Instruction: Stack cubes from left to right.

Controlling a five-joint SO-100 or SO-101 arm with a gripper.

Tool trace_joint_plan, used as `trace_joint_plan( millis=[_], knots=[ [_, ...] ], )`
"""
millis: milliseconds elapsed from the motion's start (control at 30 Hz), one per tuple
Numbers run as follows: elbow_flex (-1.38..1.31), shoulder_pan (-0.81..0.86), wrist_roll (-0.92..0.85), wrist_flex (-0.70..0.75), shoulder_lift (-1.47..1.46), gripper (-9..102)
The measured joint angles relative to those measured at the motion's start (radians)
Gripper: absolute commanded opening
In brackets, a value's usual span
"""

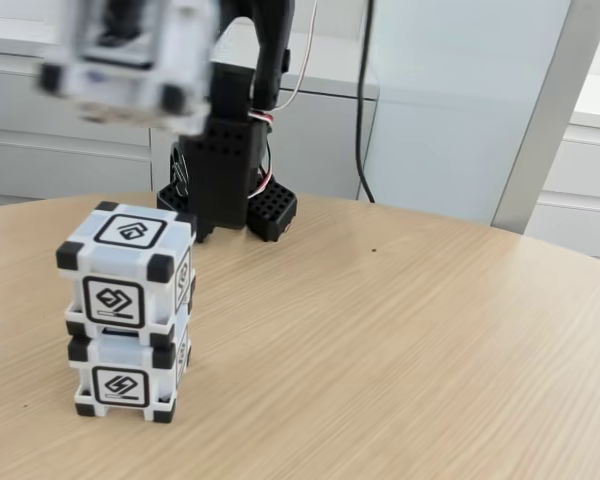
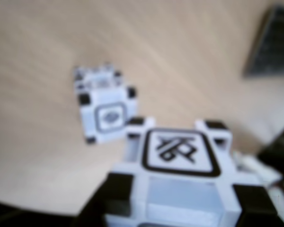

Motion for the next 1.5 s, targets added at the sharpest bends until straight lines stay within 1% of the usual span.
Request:
trace_joint_plan(
  millis=[133, 267, 433, 600, 1500],
  knots=[
    [0.0, 0.089, -0.011, 0.0, -0.06, 0],
    [0.0, 0.126, -0.025, 0.0, -0.106, 0],
    [0.0, 0.127, -0.025, 0.003, -0.106, 0],
    [0.0, 0.127, -0.048, 0.055, -0.106, 0],
    [0.0, 0.13, -0.095, 0.055, -0.097, 0]
  ],
)
